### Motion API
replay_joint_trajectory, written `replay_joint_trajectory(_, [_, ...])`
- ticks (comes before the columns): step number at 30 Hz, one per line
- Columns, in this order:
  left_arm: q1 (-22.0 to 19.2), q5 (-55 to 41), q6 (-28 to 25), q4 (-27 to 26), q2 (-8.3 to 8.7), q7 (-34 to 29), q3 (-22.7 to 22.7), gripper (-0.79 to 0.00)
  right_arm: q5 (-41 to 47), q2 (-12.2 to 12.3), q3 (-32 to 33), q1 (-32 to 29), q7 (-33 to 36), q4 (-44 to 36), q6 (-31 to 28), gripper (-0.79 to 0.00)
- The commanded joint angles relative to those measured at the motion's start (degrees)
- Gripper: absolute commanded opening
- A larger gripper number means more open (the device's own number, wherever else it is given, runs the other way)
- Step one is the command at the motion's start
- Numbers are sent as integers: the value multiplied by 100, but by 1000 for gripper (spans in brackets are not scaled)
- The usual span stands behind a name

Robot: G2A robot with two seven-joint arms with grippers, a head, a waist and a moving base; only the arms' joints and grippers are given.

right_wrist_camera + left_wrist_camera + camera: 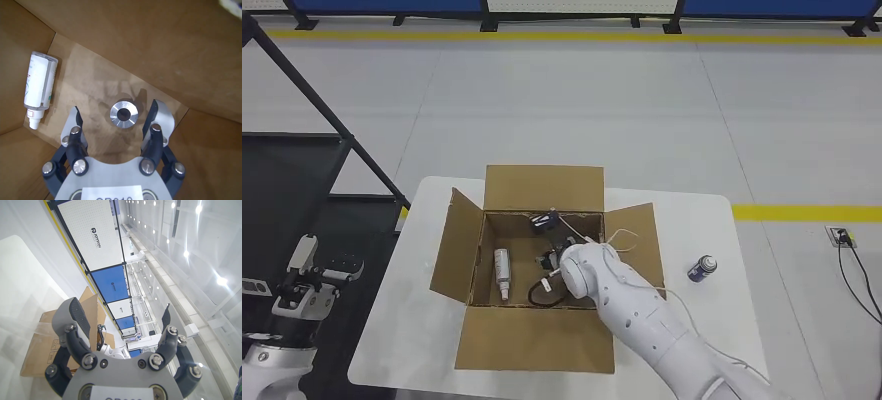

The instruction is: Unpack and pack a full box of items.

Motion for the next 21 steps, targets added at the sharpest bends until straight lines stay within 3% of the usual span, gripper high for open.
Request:
replay_joint_trajectory(1, [0, 0, 0, 0, 0, 0, 0, 0, -21, -39, -21, 23, 4, 57, 36, -434])
replay_joint_trajectory(6, [0, 0, 0, 0, 0, 0, 0, 0, -107, -136, -75, 87, 130, 244, 146, -486])
replay_joint_trajectory(10, [0, 0, 0, 0, 0, 0, 0, 0, -115, -198, -66, 122, 168, 342, 167, -677])
replay_joint_trajectory(11, [0, 0, 0, 0, 0, 0, 0, 0, -119, -207, -56, 128, 168, 358, 157, -785])
replay_joint_trajectory(16, [0, 0, 0, 0, 0, 0, 0, 0, -102, -200, 60, 58, 47, 64, -1, -785])
replay_joint_trajectory(21, [0, 0, 0, 0, 0, 0, 0, 0, -499, -10, 288, -344, 149, -1105, 147, -785])
